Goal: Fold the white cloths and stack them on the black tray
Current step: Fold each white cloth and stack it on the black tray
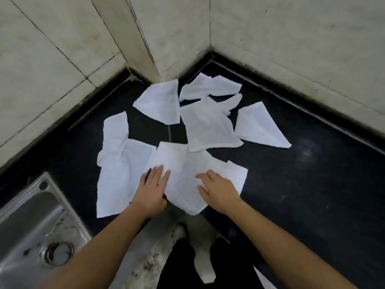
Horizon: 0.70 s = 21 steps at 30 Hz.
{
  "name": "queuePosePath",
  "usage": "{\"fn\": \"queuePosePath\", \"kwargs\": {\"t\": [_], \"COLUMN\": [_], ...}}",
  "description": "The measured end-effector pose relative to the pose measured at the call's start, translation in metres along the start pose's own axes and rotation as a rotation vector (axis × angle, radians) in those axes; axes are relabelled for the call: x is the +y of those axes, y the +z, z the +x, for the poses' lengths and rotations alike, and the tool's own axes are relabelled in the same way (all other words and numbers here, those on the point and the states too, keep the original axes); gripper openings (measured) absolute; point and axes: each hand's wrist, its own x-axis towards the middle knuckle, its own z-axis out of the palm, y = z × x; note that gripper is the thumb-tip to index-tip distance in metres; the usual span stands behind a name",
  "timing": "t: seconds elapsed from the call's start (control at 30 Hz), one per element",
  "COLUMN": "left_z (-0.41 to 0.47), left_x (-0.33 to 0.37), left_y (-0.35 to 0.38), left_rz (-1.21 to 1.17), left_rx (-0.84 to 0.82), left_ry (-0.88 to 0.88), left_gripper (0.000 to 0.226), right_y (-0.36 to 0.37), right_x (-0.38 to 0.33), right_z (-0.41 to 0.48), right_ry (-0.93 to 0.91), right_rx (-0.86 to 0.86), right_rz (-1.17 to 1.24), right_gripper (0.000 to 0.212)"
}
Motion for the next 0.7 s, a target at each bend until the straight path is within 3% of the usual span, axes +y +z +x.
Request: {"fn": "queuePosePath", "kwargs": {"t": [0.13,0.23,0.3,0.37,0.57,0.7], "left_z": [0.018,0.035,0.045,0.052,0.04,0.031], "left_x": [-0.022,-0.047,-0.059,-0.068,-0.091,-0.1], "left_y": [0.013,0.028,0.029,0.029,0.022,0.022], "left_rz": [0.065,0.087,0.129,0.158,0.251,0.124], "left_rx": [0.009,0.161,0.263,0.327,0.201,0.238], "left_ry": [0.101,0.293,0.374,0.428,0.429,0.427], "left_gripper": [0.081,0.08,0.069,0.056,0.029,0.024], "right_y": [0.047,0.078,0.087,0.096,0.085,0.07], "right_x": [-0.021,-0.032,-0.044,-0.058,-0.089,-0.093], "right_z": [-0.003,-0.005,-0.007,-0.006,0.005,0.001], "right_ry": [-0.074,0.003,0.104,0.219,0.418,0.478], "right_rx": [-0.06,-0.047,-0.086,-0.119,-0.099,-0.145], "right_rz": [-0.017,-0.171,-0.3,-0.364,-0.355,-0.199], "right_gripper": [0.035,0.057,0.076,0.083,0.067,0.057]}}
